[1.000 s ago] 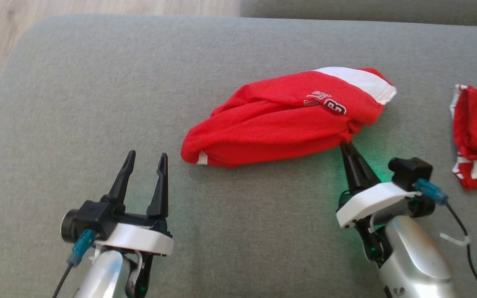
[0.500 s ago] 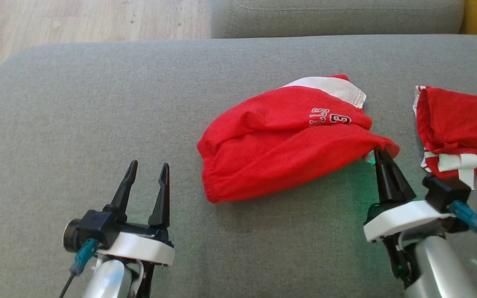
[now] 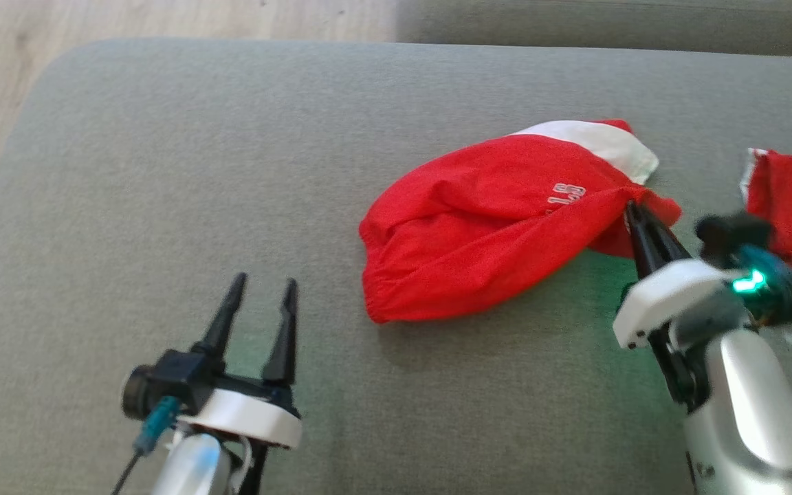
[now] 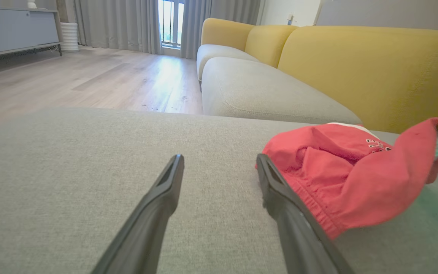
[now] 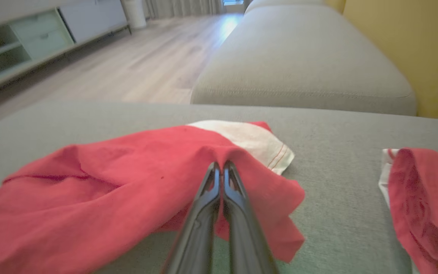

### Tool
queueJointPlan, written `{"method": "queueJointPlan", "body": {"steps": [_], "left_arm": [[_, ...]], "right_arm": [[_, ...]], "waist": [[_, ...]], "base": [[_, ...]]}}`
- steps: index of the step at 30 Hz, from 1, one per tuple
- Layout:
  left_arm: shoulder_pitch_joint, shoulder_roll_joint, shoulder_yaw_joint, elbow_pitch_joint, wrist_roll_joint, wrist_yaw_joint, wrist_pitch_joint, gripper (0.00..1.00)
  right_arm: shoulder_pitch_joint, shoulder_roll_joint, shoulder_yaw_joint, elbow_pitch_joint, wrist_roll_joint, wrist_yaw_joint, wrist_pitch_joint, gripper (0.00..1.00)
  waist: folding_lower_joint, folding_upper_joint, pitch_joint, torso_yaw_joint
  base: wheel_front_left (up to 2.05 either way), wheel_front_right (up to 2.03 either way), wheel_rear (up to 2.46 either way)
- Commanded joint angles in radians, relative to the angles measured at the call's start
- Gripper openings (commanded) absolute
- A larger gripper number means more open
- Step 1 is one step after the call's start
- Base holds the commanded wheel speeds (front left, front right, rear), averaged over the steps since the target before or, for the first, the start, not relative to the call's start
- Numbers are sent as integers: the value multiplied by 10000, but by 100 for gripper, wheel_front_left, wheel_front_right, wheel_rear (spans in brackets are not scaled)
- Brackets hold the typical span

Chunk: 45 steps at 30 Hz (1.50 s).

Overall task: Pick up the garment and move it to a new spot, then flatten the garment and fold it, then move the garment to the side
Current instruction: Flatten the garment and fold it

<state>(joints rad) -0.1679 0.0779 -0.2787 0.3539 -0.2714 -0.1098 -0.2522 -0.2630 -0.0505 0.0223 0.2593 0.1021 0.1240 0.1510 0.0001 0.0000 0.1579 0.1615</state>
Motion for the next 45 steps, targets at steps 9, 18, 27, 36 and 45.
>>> {"method": "queueJointPlan", "body": {"steps": [9, 18, 27, 36, 45], "left_arm": [[-492, -32, -37, 70, 18, -140, -95, 100], [-580, -124, -225, 151, -3, -167, -95, 100], [-580, -108, -51, 149, 44, -168, -95, 100], [-512, -33, 302, -313, 123, -173, -95, 100], [-253, -8, 500, -760, 210, -177, -95, 100]], "right_arm": [[-2348, -96, -421, 2306, -1025, 67, 2137, 0], [-3733, -484, -1521, 4477, -1866, 67, 2259, 0], [-4410, -296, -1342, 5365, -1911, 67, 386, 100], [-3416, -94, -270, 3963, -565, 67, -1611, 100], [-496, -4, 261, 1230, 679, 67, -2550, 100]], "waist": [[-1, 0, 63, 713], [-1, 0, 169, 1033], [-1, 0, 132, 622], [-1, 0, -182, -532], [-1, 0, -327, -1641]], "base": [[0, 0, 0], [0, 0, 0], [0, 0, 0], [0, 0, 0], [0, 0, 0]]}}
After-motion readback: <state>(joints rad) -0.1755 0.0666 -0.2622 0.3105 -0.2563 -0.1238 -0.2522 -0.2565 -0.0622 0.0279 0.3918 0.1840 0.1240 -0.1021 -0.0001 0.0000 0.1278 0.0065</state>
